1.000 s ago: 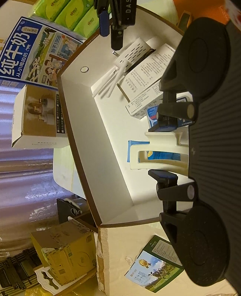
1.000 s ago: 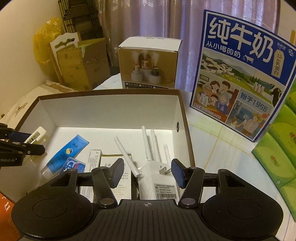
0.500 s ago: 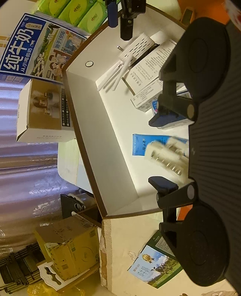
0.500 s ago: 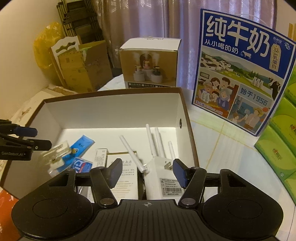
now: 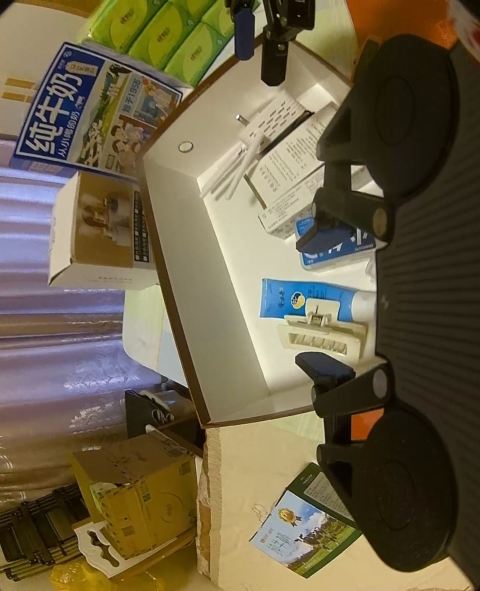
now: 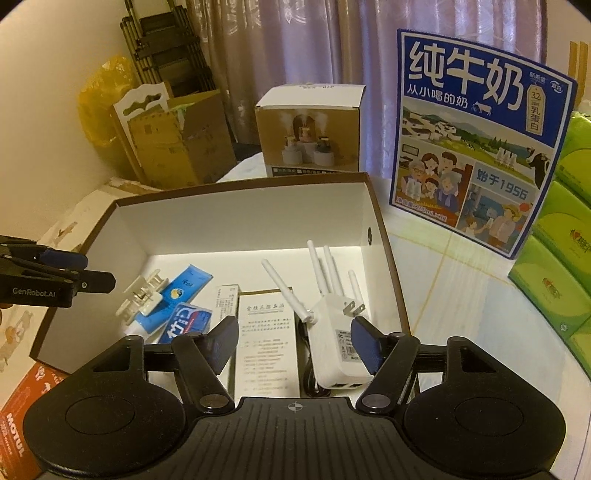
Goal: Organize rigid objects
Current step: 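Lower the clip and repeater into the box and open both tools, then withdraw both tools from the box back over the mat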
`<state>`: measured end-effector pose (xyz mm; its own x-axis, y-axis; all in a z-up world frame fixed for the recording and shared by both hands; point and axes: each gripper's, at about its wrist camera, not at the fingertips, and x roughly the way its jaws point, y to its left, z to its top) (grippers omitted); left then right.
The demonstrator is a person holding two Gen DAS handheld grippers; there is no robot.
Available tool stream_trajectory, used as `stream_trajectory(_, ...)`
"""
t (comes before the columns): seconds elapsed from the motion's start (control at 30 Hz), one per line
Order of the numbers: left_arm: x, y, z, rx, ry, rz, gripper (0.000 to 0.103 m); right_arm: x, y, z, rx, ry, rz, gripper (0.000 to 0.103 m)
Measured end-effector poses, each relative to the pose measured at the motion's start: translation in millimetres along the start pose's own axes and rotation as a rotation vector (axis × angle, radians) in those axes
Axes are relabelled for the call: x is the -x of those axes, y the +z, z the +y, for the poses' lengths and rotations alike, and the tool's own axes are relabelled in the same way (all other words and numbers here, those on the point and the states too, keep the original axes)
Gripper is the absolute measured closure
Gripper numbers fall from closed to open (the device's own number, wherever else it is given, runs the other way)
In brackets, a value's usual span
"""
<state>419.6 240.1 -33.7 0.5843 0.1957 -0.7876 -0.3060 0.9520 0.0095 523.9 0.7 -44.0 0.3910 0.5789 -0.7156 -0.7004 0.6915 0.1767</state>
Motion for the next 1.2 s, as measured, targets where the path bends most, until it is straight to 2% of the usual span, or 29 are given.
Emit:
stream_trajectory(0.57, 59.1, -26.0, -18.7, 0.012, -0.072, -0.045, 0.048, 56.2, -21.5, 13.2, -0.058, 0.034, -0.065, 0.038)
stream_trajectory(1.2, 116.5, -79.2, -44.9, -0.009, -0.155, -0.048, 0.048, 120.4, -82.6, 39.8, -0.155, 0.061, -0.094, 0.038)
